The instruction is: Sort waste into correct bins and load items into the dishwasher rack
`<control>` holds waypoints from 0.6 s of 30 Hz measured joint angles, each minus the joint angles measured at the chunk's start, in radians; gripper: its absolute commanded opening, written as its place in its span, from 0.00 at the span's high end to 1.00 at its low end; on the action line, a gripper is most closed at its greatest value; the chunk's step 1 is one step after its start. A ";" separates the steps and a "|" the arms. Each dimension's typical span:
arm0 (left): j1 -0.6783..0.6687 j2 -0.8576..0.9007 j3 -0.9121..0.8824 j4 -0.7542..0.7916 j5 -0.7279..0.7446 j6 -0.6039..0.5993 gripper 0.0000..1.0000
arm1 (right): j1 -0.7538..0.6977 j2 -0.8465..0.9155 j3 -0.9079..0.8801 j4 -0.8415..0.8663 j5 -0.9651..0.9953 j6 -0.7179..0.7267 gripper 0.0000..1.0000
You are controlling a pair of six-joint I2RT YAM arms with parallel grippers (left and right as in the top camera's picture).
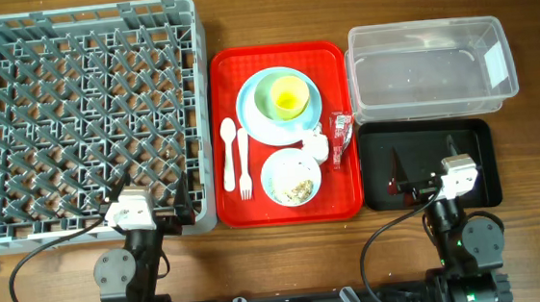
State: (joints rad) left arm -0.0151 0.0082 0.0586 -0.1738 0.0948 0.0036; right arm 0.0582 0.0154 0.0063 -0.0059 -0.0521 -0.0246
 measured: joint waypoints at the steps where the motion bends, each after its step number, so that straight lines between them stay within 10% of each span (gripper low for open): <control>1: 0.000 0.000 0.000 0.000 0.000 0.000 0.00 | 0.000 0.000 0.000 0.000 0.000 0.000 0.00; 18: 0.029 0.001 -0.042 0.096 -0.076 -0.114 0.00 | 0.006 0.003 0.000 0.000 0.000 0.000 0.00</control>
State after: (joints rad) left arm 0.0135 0.0090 0.0166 -0.0780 0.0185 -0.1108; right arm 0.0643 0.0185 0.0063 -0.0055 -0.0517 -0.0246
